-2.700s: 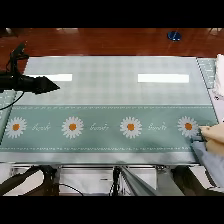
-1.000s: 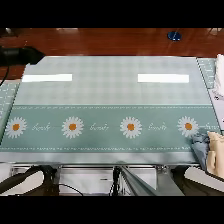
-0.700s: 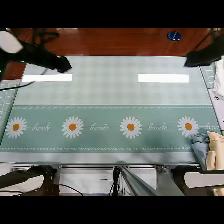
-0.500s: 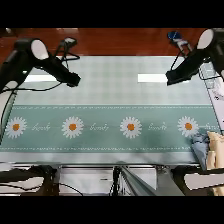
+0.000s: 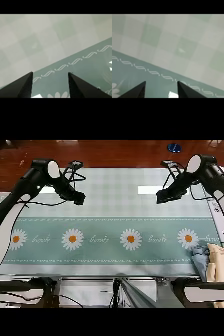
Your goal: Fold the shirts.
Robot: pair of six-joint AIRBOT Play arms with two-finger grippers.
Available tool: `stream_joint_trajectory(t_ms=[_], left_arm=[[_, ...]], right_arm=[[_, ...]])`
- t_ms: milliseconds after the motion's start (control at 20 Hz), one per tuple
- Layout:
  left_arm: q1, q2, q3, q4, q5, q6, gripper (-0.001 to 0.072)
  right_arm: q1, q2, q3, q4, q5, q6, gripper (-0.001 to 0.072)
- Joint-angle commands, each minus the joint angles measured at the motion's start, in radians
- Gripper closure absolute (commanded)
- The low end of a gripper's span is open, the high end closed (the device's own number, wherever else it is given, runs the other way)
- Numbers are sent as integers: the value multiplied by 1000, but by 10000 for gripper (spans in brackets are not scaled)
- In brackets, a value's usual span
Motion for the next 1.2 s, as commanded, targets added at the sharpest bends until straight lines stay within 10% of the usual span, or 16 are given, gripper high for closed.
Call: stream_joint_trajectory(t_ms=[0, 1150], left_arm=[[1, -13, -20, -14, 37, -4, 175], [1, -19, -20, -14, 39, -4, 174]], right_arm=[[2, 8, -8, 12, -126, -2, 249], [2, 8, -8, 13, -139, -2, 249]])
